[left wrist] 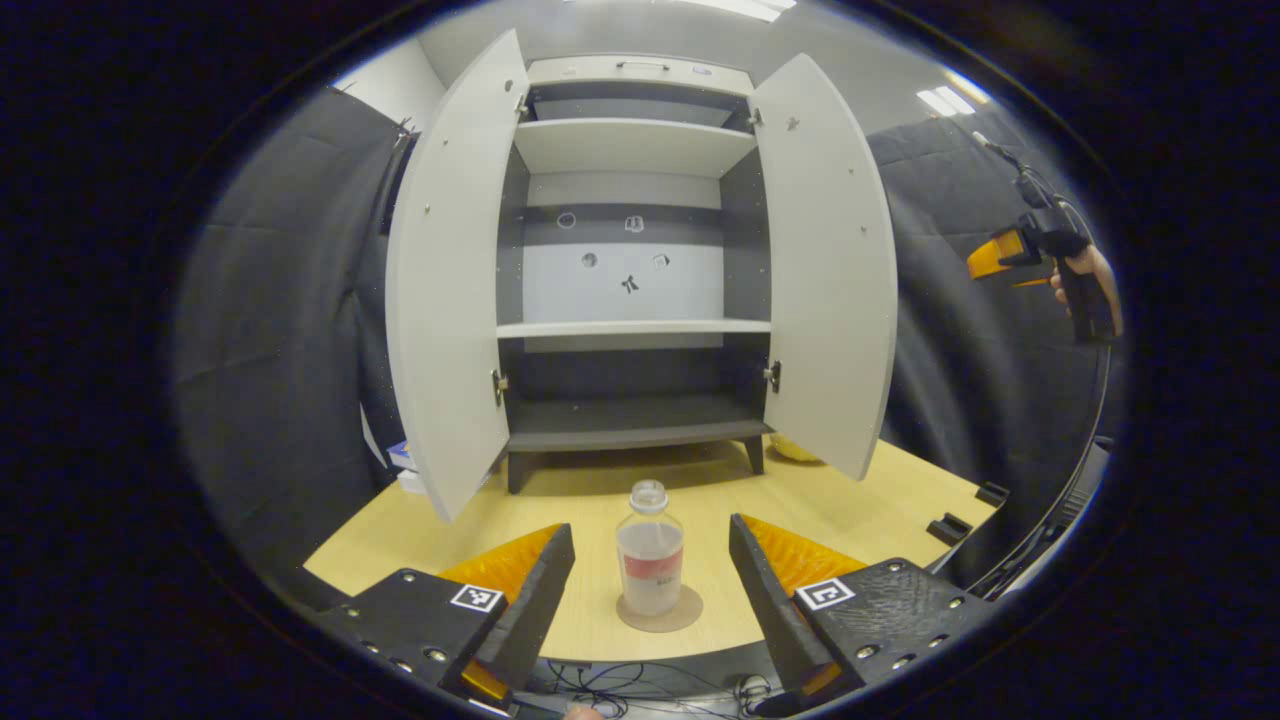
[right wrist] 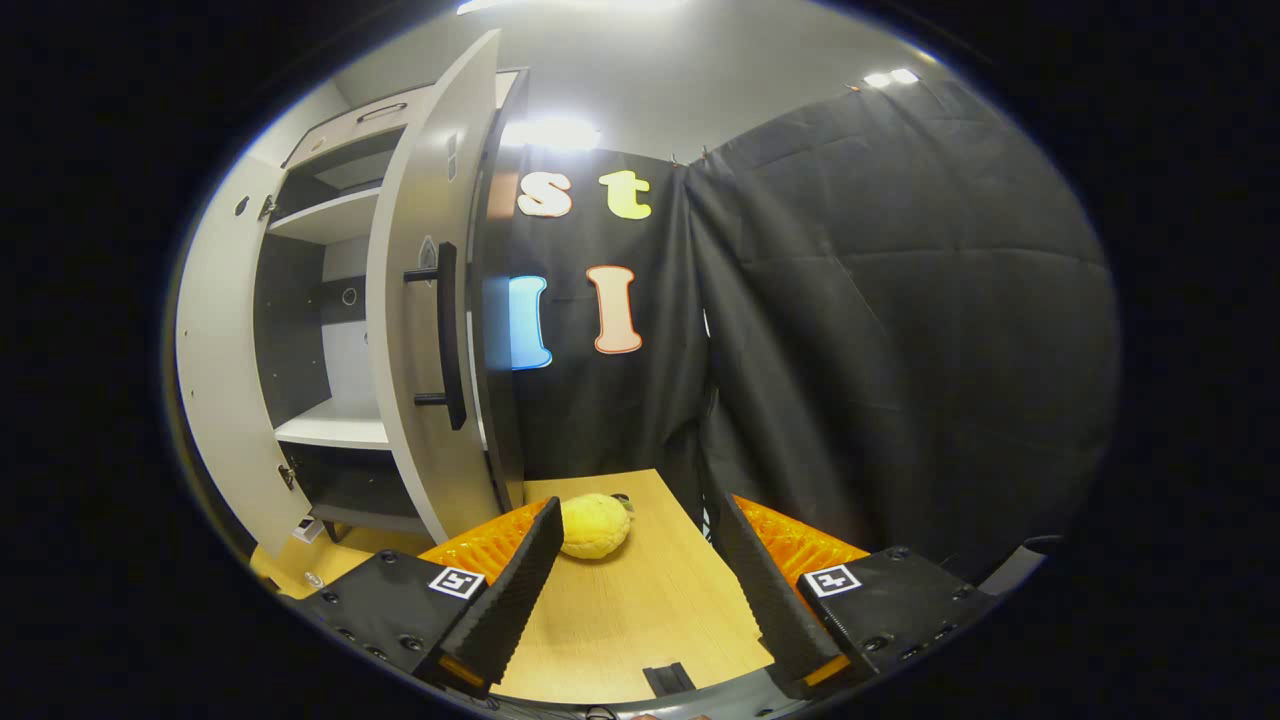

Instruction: Grasp the bottle in the cabinet with the left hand and place it on the coaster, then close the right door with the right hand and the left door with the left hand.

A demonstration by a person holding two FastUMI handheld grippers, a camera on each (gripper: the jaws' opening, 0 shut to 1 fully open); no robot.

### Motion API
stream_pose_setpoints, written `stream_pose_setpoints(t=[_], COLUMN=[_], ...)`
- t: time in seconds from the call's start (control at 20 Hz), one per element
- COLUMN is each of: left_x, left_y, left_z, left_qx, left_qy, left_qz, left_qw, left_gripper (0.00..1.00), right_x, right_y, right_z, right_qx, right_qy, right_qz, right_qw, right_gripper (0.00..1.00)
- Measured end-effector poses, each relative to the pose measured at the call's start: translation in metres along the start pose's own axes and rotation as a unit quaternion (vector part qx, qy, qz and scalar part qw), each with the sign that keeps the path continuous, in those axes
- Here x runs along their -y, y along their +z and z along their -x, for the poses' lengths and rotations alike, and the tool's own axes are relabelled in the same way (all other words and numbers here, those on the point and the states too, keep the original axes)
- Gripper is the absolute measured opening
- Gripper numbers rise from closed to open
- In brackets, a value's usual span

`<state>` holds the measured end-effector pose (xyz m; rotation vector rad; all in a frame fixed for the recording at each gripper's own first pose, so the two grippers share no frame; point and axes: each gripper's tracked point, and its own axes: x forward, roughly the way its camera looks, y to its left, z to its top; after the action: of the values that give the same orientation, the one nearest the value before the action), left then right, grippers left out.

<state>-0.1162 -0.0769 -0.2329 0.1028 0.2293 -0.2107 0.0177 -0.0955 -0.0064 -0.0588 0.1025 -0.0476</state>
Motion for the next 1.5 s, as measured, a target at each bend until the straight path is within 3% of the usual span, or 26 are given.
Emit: stream_pose_setpoints(t=[0.25, 0.55, 0.6, 0.75, 0.8, 0.85, 1.05, 1.2, 1.25, 1.3, 1.35, 1.4, 1.5], left_x=[-0.025, -0.047, -0.053, -0.079, -0.087, -0.092, -0.103, -0.108, -0.107, -0.107, -0.107, -0.108, -0.107], left_y=[0.103, 0.205, 0.216, 0.239, 0.249, 0.257, 0.279, 0.285, 0.283, 0.284, 0.281, 0.279, 0.270], left_z=[0.007, -0.023, -0.030, -0.049, -0.053, -0.058, -0.066, -0.071, -0.072, -0.074, -0.075, -0.077, -0.080], left_qx=[0.065, 0.105, 0.103, 0.113, 0.116, 0.115, 0.097, 0.095, 0.097, 0.099, 0.100, 0.098, 0.088], left_qy=[0.013, 0.036, 0.042, 0.060, 0.068, 0.073, 0.089, 0.091, 0.092, 0.094, 0.097, 0.102, 0.111], left_qz=[0.001, -0.003, 0.001, 0.011, 0.011, 0.011, 0.025, 0.058, 0.073, 0.086, 0.096, 0.102, 0.105], left_qw=[0.998, 0.994, 0.994, 0.992, 0.991, 0.991, 0.991, 0.990, 0.988, 0.987, 0.986, 0.985, 0.984], left_gripper=[0.90, 0.94, 0.90, 0.90, 0.97, 0.97, 0.96, 0.97, 0.97, 0.90, 0.90, 0.90, 0.90], right_x=[0.008, -0.005, -0.005, -0.001, 0.000, 0.002, 0.019, 0.003, -0.004, -0.011, -0.017, -0.023, -0.037], right_y=[0.064, 0.105, 0.107, 0.109, 0.108, 0.107, 0.100, 0.101, 0.101, 0.101, 0.102, 0.104, 0.107], right_z=[-0.020, -0.049, -0.053, -0.066, -0.071, -0.076, -0.093, -0.101, -0.104, -0.109, -0.112, -0.116, -0.121], right_qx=[0.080, 0.102, 0.102, 0.096, 0.095, 0.093, 0.086, 0.087, 0.083, 0.078, 0.075, 0.073, 0.069], right_qy=[-0.011, 0.011, 0.014, 0.016, 0.015, 0.015, -0.005, 0.017, 0.029, 0.041, 0.053, 0.065, 0.095], right_qz=[0.032, 0.012, 0.001, -0.037, -0.049, -0.058, -0.056, -0.064, -0.066, -0.067, -0.066, -0.064, -0.066], right_qw=[0.996, 0.995, 0.995, 0.995, 0.994, 0.994, 0.995, 0.994, 0.994, 0.994, 0.994, 0.993, 0.991], right_gripper=[1.00, 0.97, 0.97, 0.96, 1.00, 1.00, 1.00, 0.92, 0.97, 0.97, 0.92, 0.97, 0.92])
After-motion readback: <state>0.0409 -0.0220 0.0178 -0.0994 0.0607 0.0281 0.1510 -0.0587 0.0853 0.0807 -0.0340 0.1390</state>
